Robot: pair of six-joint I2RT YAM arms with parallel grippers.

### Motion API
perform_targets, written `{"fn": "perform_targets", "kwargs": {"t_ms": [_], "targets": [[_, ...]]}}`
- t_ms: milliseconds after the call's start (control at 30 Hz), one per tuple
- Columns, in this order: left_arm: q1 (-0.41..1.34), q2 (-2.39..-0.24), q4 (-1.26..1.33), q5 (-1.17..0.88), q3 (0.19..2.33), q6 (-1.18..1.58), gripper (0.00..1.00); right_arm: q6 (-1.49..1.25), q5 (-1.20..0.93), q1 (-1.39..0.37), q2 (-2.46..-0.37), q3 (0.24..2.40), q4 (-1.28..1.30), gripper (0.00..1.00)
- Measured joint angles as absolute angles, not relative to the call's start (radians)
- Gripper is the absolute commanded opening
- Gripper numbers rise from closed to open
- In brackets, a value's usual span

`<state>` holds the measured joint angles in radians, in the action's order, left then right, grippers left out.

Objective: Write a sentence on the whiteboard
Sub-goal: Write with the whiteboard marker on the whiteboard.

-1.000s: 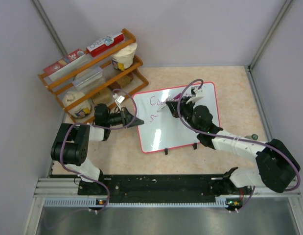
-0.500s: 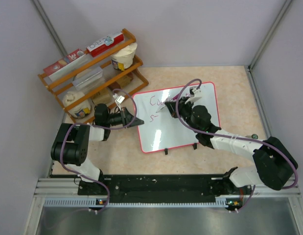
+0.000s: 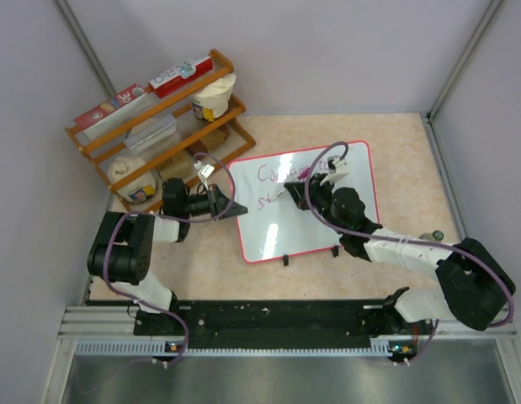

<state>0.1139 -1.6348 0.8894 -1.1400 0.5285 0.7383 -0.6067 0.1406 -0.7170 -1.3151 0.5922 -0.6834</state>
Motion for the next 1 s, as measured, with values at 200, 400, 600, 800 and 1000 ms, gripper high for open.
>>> {"fn": "perform_targets", "kwargs": {"t_ms": [200,400,600,800,1000], "targets": [[0.114,-1.635,0.889,-1.14,0.529,0.738,0.0,-0.618,0.13,-0.717,-1.297,0.556,-0.689,0.0],[0.113,-1.635,0.889,-1.139,0.529,0.738,0.0,-0.629,0.13,-0.717,-1.291,0.548,-0.685,0.0],[0.113,-1.635,0.889,-1.139,0.529,0.738,0.0,-0.629,0.134,-0.717,-1.285,0.548,-0.675,0.0],[0.114,-1.635,0.89,-1.14,0.529,0.738,0.0,-0.624,0.147,-0.716,-1.264,0.548,-0.642,0.0],[0.114,-1.635,0.889,-1.14,0.529,0.738,0.0,-0.621,0.152,-0.715,-1.261,0.548,-0.637,0.0]]}}
